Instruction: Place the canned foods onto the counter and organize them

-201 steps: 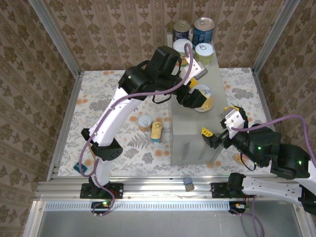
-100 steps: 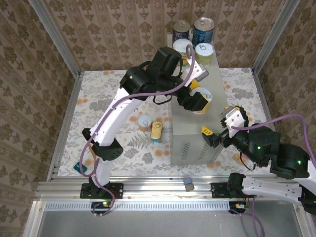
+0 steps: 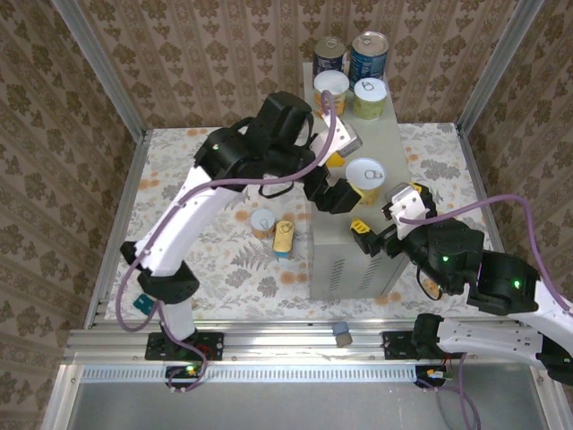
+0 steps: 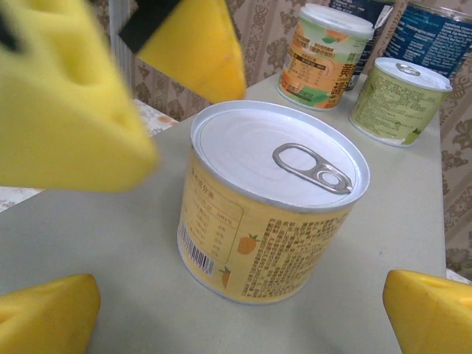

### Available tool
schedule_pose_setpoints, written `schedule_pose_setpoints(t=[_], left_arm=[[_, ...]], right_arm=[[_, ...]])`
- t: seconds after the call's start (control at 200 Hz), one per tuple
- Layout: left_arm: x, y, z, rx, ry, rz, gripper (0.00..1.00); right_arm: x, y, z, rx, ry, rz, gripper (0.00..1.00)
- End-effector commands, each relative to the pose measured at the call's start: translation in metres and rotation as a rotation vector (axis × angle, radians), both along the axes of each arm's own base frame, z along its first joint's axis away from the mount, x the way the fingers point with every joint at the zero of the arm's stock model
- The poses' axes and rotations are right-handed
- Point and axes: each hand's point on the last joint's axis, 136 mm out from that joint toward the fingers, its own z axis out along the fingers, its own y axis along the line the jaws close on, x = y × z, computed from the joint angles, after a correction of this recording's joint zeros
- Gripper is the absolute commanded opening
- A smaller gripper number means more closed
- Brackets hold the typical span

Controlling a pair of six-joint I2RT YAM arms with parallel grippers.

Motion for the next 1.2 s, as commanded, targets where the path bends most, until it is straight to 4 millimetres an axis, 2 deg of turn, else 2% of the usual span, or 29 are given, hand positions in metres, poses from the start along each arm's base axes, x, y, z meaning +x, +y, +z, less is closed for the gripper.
schedule_pose_setpoints(t=[0.0, 0.31, 0.42, 0.74, 0.94, 1.19], left_arm=[[-0.003, 0.017, 0.019, -0.041, -0.094, 0.025, 1.0], [-0.005, 0.06, 0.003, 0.003, -0.135, 0.115, 1.0], [-0.009, 0.071, -0.003, 0.01, -0.143, 0.131, 1.0], [-0.021, 0.103, -0.01, -0.045, -0.177, 0.187, 1.0], [-0.02, 0.112, -0.019, -0.023, -0.164, 0.218, 1.0], [-0.017, 0.112, -0.022, -0.018, -0.154, 0.231, 1.0]], right_arm=[[0.004, -0.008, 0.022, 0.097, -0.036, -0.064, 1.0], [0.016, -0.004, 0.022, 0.131, -0.021, -0.097, 0.99], [0.025, -0.002, 0.026, 0.16, -0.017, -0.109, 0.97], [0.051, -0.006, 0.017, 0.245, 0.046, -0.152, 0.92], [0.063, -0.007, 0.008, 0.261, 0.068, -0.163, 0.89], [0.077, -0.008, -0.001, 0.282, 0.08, -0.166, 0.83]])
